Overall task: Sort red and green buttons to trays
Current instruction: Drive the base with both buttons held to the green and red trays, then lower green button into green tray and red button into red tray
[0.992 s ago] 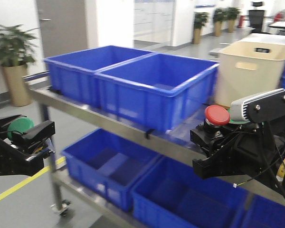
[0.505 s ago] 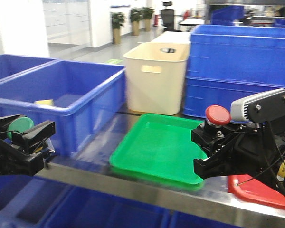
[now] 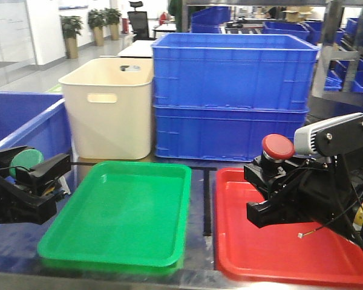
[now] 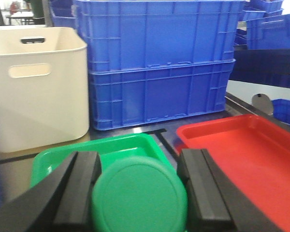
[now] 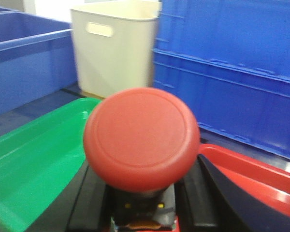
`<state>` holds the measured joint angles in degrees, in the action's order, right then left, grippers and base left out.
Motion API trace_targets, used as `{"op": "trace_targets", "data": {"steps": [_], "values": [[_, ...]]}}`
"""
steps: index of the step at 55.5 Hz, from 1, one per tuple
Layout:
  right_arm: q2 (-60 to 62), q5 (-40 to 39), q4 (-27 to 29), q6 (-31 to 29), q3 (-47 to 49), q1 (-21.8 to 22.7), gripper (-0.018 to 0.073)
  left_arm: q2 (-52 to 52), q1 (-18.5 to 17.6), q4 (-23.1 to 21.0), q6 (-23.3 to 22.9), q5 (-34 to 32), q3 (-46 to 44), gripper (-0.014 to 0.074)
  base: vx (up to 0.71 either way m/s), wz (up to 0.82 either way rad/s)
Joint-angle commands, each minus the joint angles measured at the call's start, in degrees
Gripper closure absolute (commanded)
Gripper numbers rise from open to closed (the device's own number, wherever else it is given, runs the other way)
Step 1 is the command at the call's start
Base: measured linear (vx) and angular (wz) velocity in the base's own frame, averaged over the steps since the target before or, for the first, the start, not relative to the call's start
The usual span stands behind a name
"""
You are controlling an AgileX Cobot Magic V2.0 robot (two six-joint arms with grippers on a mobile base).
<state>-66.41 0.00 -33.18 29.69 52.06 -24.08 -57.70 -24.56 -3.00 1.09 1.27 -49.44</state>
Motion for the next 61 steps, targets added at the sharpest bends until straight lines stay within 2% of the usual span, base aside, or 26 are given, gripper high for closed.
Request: {"op": "trace_targets", "data": {"steps": [1, 61], "values": [[1.51, -4.56, -0.27, 0.12, 2.23, 0.21, 0.0569, 0.98, -0.19, -0.34, -0.08, -5.30, -2.10, 0.0599, 0.16, -0.30], [1.51, -4.56, -0.27, 0.12, 2.23, 0.21, 0.0569, 0.98, -0.19, -0.34, -0.08, -5.30, -2.10, 0.0599, 0.12, -0.11]]}}
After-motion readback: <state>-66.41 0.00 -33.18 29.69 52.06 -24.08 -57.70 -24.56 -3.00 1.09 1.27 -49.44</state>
